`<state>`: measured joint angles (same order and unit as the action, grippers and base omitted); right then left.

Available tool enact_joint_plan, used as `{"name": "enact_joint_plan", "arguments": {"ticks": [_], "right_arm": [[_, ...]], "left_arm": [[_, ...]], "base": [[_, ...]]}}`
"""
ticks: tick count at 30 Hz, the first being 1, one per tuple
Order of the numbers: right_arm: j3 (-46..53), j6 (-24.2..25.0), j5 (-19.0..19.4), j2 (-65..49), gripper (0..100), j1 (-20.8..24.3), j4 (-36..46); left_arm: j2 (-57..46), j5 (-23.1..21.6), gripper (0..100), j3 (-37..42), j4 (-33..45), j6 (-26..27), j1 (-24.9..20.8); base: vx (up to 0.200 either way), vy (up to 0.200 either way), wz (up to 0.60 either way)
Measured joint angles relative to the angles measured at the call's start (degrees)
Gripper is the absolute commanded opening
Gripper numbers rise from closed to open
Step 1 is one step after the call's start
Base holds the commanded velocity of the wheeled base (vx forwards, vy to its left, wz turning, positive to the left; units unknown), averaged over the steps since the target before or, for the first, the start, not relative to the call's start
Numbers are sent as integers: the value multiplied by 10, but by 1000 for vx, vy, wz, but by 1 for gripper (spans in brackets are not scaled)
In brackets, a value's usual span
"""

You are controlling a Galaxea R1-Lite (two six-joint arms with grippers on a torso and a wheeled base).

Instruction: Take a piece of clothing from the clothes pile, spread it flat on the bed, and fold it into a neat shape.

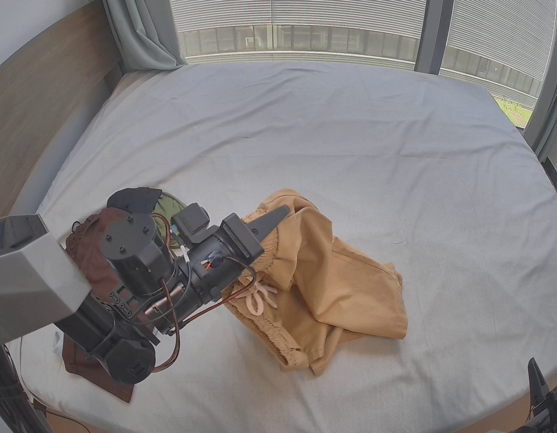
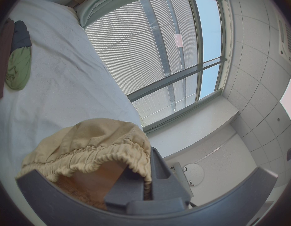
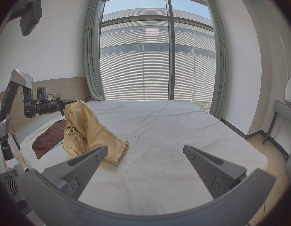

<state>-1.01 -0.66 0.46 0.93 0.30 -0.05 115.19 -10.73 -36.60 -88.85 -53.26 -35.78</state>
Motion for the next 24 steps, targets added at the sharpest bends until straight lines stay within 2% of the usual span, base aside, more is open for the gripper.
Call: {"name": "enact_joint_plan", "arguments": {"ticks": [6,13,24], "right_arm": [[0,0,0,0,100,0,0],[0,0,0,0,100,0,0],[0,0,0,0,100,0,0]], "left_arm": [[1,-12,0,32,-1,33,13],[5,-31,0,51,-1,101,50],[11,-31,0,66,0,118,100]], "base": [[0,0,0],[0,0,0],[0,0,0]]}}
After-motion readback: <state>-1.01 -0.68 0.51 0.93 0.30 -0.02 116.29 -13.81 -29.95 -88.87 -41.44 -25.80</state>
